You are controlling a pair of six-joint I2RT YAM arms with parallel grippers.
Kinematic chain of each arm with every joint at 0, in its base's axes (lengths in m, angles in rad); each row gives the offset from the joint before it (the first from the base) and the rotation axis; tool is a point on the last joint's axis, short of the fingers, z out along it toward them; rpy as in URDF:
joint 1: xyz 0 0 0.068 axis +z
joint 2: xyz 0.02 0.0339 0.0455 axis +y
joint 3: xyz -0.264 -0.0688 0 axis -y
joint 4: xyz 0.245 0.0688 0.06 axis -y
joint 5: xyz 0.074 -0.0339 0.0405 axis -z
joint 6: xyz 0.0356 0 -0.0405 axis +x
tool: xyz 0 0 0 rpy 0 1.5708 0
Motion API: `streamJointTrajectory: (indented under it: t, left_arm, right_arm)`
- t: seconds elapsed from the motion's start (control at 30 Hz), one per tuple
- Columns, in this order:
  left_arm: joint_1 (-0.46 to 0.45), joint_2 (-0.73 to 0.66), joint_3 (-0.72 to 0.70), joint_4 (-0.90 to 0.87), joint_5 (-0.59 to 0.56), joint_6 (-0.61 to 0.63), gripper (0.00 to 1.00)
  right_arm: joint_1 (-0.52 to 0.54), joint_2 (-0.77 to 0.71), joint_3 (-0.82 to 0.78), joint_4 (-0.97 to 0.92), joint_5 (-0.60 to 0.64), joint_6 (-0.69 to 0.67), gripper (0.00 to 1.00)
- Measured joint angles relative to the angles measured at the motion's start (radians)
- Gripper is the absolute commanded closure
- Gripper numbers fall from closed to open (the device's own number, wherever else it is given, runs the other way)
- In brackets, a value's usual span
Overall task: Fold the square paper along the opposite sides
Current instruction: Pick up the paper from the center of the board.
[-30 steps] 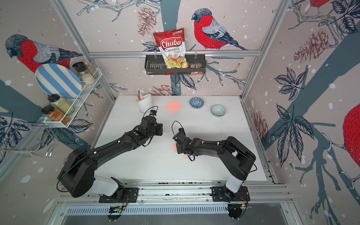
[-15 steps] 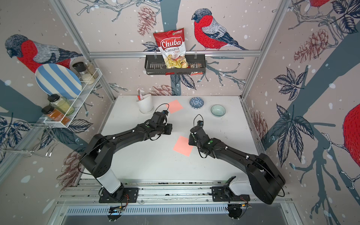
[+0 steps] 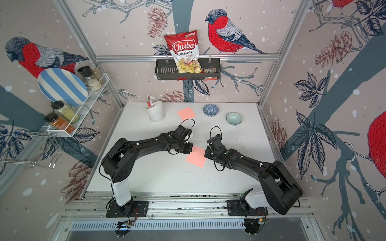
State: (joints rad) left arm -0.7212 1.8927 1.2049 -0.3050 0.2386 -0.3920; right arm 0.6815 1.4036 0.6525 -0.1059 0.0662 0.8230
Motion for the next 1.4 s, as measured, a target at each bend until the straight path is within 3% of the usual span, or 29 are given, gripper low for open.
streamJointTrajectory:
  t: [0.33,1.4]
  left_arm:
    - [-0.001,0.027,-0.016,-0.019,0.027,0.007,1.0]
    - [-0.003,-0.026,-0.18,0.186,0.067,-0.054,1.0]
  right_arm:
    - [0.047,0.115,0.039,0.022,-0.037,0.046,0.54]
    - [0.052,0.132,0.087,-0.136,-0.027,0.145,0.52]
